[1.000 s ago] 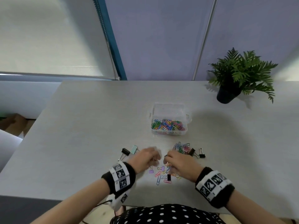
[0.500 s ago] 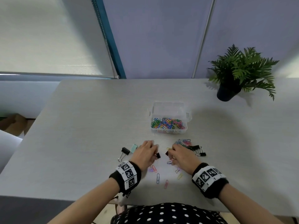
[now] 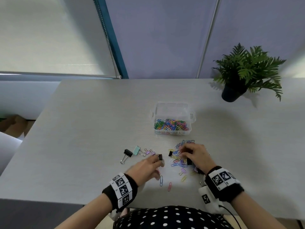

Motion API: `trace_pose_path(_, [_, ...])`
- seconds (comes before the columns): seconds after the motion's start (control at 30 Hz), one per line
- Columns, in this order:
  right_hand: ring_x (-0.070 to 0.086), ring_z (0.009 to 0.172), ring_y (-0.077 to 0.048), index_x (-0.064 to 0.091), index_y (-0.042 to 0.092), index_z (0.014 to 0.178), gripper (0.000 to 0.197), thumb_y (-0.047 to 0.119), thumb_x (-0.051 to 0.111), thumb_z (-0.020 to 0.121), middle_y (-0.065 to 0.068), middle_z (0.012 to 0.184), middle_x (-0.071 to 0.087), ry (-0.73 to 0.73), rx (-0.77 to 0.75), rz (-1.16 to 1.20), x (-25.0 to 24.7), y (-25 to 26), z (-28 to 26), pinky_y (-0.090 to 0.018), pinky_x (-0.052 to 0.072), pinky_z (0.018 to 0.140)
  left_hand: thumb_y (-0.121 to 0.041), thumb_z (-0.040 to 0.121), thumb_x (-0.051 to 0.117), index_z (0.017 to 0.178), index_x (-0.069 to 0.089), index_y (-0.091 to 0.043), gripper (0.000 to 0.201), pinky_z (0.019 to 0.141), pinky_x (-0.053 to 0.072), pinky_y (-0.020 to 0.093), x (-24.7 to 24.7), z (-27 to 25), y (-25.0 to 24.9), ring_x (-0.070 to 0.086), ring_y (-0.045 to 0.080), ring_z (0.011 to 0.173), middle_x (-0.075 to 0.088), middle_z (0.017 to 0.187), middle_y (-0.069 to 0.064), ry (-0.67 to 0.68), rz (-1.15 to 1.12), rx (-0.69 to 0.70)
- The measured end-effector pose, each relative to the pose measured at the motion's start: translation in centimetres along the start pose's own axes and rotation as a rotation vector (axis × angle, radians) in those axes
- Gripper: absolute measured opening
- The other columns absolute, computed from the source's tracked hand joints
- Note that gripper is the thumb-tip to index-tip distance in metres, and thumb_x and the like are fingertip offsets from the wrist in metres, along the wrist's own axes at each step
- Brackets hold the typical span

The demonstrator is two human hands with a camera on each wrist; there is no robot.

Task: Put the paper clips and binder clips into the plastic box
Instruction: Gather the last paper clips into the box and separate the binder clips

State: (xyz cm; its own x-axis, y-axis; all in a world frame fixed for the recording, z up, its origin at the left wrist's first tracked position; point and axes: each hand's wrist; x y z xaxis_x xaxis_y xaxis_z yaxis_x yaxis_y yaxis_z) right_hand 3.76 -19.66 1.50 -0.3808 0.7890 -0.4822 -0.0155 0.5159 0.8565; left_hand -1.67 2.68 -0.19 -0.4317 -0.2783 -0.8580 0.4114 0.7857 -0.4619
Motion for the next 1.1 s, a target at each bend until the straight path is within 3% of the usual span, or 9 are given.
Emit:
trace_pose_path(0.07, [0.058,0.057,-0.006,0.066,0.013,0.077,0.009,0.004,0.07,0.076,-0.002,0.07,0.066,0.023,-0.007,-0.014,-0.1,0.2,0.0,-0.001,0.043,0.06,-0.023,0.084,0.061,0.122,0.05,-0.012,0.042,0.093,0.045,0.03,0.4,-0.3,-0.3,0.053,0.019,0.109,0.047,0.128,0.003,0.017,-0.03,-0.073])
trace_pose_path(0.13, [0.056,0.054,0.0,0.065,0.01,0.08,0.007,0.003,0.067,0.079,0.0,0.069,0.064,0.078,0.003,-0.048,0.0,0.2,-0.1,-0.002,0.043,0.058,-0.023,0.083,0.063,0.118,0.049,-0.011,0.039,0.091,0.049,0.032,0.7,-0.4,-0.7,0.057,0.016,0.101,0.045,0.127,0.002,-0.053,-0.084,-0.111])
trace_pose_path(0.27, [0.058,0.052,-0.004,0.059,0.018,0.077,0.016,0.003,0.063,0.08,0.005,0.063,0.062,0.303,0.005,-0.109,0.8,-0.3,-0.8,-0.016,0.049,0.055,-0.025,0.077,0.066,0.114,0.048,-0.006,0.046,0.085,0.041,0.031,0.7,-0.3,-1.8,0.048,0.022,0.106,0.047,0.118,0.008,0.002,-0.009,-0.167])
trace_pose_path(0.4, [0.056,0.056,-0.006,0.053,0.021,0.077,0.019,0.004,0.058,0.084,0.013,0.066,0.059,0.541,-0.047,-0.217,1.7,-0.1,-1.7,-0.009,0.042,0.051,-0.011,0.087,0.053,0.114,0.047,-0.006,0.028,0.086,0.041,0.036,0.6,-0.3,-2.8,0.043,0.024,0.114,0.046,0.119,0.01,0.055,0.161,-0.131])
trace_pose_path(0.53, [0.055,0.054,0.0,0.054,0.024,0.075,0.02,0.007,0.062,0.083,0.008,0.066,0.06,0.412,-0.05,-0.166,0.2,0.2,-1.2,-0.017,0.047,0.055,-0.012,0.088,0.051,0.103,0.051,-0.008,0.016,0.087,0.043,0.039,0.7,0.0,-2.9,0.044,0.025,0.112,0.051,0.112,0.01,0.101,0.221,-0.147])
trace_pose_path(0.8, [0.057,0.064,-0.008,0.062,0.002,0.089,0.007,0.006,0.06,0.084,-0.002,0.078,0.062,-0.155,-0.086,-0.112,-4.3,3.1,6.5,-0.003,0.044,0.054,-0.008,0.091,0.049,0.116,0.045,-0.008,0.026,0.098,0.037,0.034,0.3,0.8,-3.3,0.046,0.027,0.116,0.05,0.123,0.01,0.092,0.295,-0.055])
trace_pose_path(0.87, [0.059,0.071,-0.016,0.062,0.003,0.094,0.012,0.006,0.063,0.083,-0.004,0.083,0.061,-0.156,-0.074,-0.157,-4.4,3.1,7.7,-0.007,0.045,0.058,-0.005,0.09,0.049,0.111,0.047,-0.008,0.021,0.091,0.04,0.033,-0.2,1.0,-3.7,0.05,0.028,0.111,0.053,0.116,0.011,0.119,0.271,-0.021])
trace_pose_path(0.97, [0.062,0.084,-0.019,0.058,0.005,0.111,0.028,0.011,0.061,0.084,-0.006,0.101,0.061,-0.078,-0.074,-0.336,-3.7,3.1,7.5,-0.026,0.051,0.081,-0.005,0.09,0.049,0.12,0.046,-0.01,0.03,0.086,0.045,0.032,-1.0,0.7,-4.2,0.052,0.025,0.111,0.054,0.118,0.01,0.202,0.217,0.079])
trace_pose_path(1.1, [0.06,0.089,-0.019,0.062,0.007,0.104,0.019,0.006,0.058,0.086,-0.009,0.102,0.065,0.086,-0.259,-0.441,-2.0,2.7,3.1,-0.031,0.05,0.086,0.004,0.081,0.053,0.122,0.048,-0.019,0.048,0.081,0.054,0.033,-0.4,0.3,-3.3,0.059,0.026,0.1,0.059,0.104,0.008,0.217,0.271,0.419])
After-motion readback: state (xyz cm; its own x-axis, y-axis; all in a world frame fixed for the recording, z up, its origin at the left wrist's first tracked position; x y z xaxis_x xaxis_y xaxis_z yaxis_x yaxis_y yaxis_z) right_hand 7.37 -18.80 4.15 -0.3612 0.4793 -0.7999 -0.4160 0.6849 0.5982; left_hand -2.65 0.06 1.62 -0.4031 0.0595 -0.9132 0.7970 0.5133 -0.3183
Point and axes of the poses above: each hand's wrist, its own z-axis towards the middle knuckle, its own x-axis out of the palm, y = z × x
